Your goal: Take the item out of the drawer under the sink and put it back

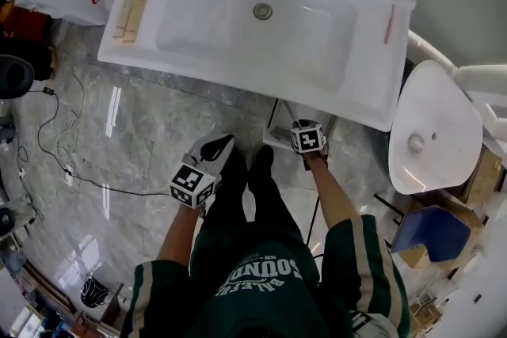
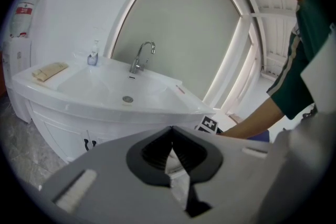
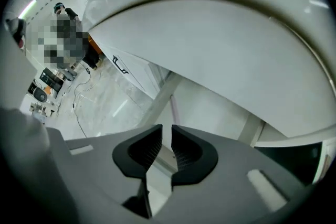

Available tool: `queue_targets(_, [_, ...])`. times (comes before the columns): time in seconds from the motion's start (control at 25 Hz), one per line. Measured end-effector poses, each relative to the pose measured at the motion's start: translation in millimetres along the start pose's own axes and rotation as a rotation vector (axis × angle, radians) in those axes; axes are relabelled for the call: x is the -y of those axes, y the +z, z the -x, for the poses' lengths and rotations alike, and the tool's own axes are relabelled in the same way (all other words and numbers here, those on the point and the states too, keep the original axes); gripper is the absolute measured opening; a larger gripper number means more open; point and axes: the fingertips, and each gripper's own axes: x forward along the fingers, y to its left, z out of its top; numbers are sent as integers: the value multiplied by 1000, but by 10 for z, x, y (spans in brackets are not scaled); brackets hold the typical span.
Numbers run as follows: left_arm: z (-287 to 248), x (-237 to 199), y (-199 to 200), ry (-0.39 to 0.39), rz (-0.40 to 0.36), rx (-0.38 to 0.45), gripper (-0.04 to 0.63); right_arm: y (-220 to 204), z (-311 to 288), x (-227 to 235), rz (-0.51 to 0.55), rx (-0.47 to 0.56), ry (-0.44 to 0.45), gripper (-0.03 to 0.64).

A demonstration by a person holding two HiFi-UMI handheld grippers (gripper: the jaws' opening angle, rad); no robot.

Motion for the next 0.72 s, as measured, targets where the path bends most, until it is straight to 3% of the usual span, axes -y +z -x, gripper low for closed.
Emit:
queue_targets(0.28, [153,181,352,-18,-56,31,51,176,852,-316,-22,147,33,2])
queue_targets(0.72, [351,349,998,-17,-116,146,51,952,2405,-601,-20,556,38,2])
